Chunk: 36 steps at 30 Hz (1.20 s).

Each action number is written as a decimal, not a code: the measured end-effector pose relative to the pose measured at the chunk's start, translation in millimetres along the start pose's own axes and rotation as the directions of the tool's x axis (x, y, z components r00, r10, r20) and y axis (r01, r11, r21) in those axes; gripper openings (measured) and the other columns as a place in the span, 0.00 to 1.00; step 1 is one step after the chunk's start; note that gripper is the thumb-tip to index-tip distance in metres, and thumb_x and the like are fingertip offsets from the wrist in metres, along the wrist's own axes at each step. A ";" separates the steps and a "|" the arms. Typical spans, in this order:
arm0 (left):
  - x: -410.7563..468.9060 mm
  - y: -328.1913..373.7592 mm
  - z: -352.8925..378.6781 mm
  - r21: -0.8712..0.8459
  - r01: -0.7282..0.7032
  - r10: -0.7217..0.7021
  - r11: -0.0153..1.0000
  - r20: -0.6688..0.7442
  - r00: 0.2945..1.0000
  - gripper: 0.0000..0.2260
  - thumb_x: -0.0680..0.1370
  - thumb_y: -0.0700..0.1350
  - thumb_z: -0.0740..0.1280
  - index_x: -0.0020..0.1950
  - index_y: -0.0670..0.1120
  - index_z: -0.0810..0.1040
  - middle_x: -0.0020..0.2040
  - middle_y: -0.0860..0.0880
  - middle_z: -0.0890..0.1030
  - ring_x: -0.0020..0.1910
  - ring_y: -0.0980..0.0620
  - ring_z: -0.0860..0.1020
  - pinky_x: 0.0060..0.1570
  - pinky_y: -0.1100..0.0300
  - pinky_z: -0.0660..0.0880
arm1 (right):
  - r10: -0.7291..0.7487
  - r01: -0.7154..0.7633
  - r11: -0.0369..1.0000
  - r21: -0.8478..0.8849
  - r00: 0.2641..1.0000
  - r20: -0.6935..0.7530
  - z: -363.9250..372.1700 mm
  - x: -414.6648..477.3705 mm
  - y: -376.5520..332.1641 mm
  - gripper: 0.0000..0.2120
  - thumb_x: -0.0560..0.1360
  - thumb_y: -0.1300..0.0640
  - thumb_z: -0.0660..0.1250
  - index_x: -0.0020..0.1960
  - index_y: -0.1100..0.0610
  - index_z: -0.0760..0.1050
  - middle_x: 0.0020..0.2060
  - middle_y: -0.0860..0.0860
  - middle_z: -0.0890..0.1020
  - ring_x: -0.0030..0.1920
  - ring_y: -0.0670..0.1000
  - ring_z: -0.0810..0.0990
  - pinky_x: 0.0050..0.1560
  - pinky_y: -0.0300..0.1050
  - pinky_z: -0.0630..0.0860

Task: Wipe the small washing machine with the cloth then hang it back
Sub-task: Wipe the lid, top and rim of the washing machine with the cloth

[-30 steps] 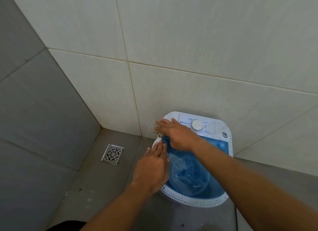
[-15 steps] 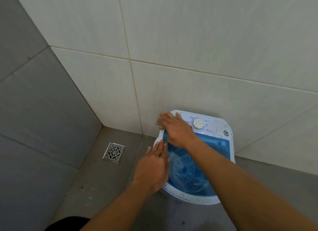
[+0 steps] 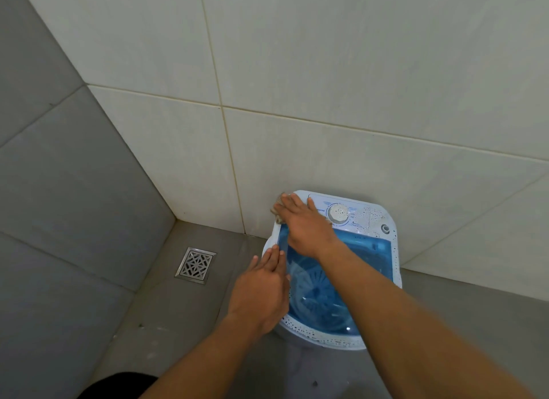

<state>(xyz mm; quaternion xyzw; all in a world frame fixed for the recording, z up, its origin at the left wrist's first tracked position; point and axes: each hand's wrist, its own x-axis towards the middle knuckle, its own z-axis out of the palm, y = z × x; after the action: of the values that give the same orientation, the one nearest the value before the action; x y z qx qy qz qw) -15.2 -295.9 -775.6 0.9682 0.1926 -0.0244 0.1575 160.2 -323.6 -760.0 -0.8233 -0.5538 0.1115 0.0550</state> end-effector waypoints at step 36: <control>4.3 4.3 -10.7 -0.002 0.015 -0.014 1.000 0.055 0.998 0.24 0.83 0.48 0.49 0.78 0.42 0.57 0.78 0.46 0.60 0.77 0.49 0.57 0.75 0.53 0.54 | 0.146 -0.128 0.980 0.152 0.983 -0.115 29.0 -112.1 11.2 0.41 0.73 0.67 0.61 0.79 0.53 0.45 0.78 0.49 0.47 0.77 0.46 0.41 0.76 0.43 0.36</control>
<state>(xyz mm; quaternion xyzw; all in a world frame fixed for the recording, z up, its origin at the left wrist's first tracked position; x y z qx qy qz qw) -9.7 -294.7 -764.6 0.9656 0.1953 -0.0521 0.1638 122.7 -432.4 -776.7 -0.8588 -0.4816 0.1028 0.1413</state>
